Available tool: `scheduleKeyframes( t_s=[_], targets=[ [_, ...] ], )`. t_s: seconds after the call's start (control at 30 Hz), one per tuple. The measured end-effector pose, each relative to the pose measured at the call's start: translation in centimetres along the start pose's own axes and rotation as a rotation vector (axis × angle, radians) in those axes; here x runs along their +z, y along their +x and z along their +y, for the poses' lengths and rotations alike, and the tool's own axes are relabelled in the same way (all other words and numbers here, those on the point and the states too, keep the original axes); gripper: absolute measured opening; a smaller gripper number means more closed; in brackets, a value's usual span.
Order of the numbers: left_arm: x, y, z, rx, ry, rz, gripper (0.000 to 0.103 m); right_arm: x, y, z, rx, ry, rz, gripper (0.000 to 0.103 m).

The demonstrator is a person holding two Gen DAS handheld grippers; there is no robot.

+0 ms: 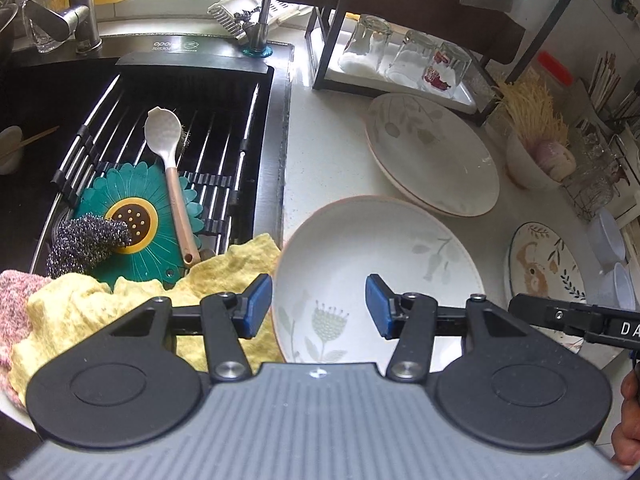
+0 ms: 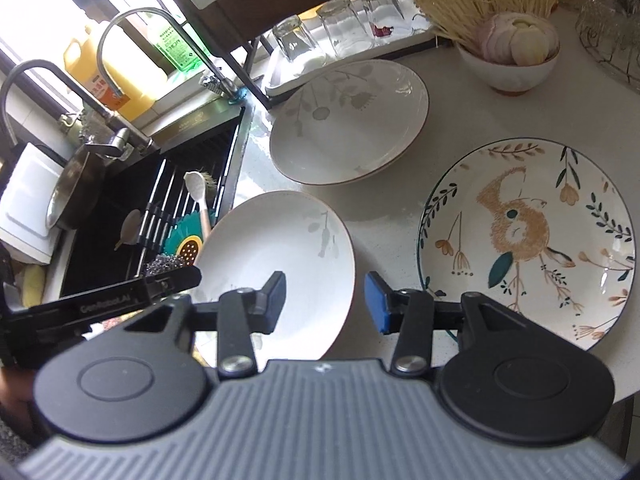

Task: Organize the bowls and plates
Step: 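Move the left gripper to the large white leaf bowl and grasp its rim, then lift the white bowl with the left gripper and carry it over the floral plate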

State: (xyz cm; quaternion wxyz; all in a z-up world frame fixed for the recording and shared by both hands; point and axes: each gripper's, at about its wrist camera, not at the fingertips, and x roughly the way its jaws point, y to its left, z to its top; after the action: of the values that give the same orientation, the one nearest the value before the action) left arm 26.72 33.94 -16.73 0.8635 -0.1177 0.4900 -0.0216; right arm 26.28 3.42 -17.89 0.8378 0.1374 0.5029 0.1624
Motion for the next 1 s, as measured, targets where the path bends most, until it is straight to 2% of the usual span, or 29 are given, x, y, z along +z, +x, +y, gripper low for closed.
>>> scheduleKeyframes(
  t_s=[0.13,0.3,0.33,0.4,0.47,0.53,0.6,0.63,1.0],
  targets=[
    [0.6,2.0,1.3,-0.023,-0.001,0.045,0.057,0.1,2.0,0.0,-0.062,0.018,0.054,0.046],
    [0.8,3.8,2.2,-0.040,-0.009,0.087,0.056,-0.2,3.1,0.0,-0.079,0.050,0.085,0.046],
    [0.9,4.1,2.4,-0.045,-0.007,0.094,0.050,-0.2,3.4,0.0,-0.086,0.060,0.089,0.045],
    [1.2,4.4,2.5,-0.064,0.012,0.096,0.045,-0.1,3.7,0.2,-0.111,0.066,0.088,0.034],
    [1.6,4.9,2.5,-0.082,0.040,0.108,0.040,-0.2,3.9,0.3,-0.117,0.070,0.093,0.028],
    [1.8,5.3,2.6,-0.086,0.059,0.125,0.028,-0.2,4.2,0.5,-0.125,0.073,0.100,0.026],
    [2.0,5.5,2.7,-0.099,0.074,0.130,0.024,-0.2,4.5,0.5,-0.122,0.098,0.111,0.020],
    [2.0,5.6,2.7,-0.104,0.080,0.135,0.021,-0.3,4.6,0.5,-0.125,0.104,0.111,0.020],
    [2.3,5.5,2.6,-0.119,0.094,0.136,0.020,-0.6,4.8,0.9,-0.156,0.150,0.093,0.020]
  ],
)
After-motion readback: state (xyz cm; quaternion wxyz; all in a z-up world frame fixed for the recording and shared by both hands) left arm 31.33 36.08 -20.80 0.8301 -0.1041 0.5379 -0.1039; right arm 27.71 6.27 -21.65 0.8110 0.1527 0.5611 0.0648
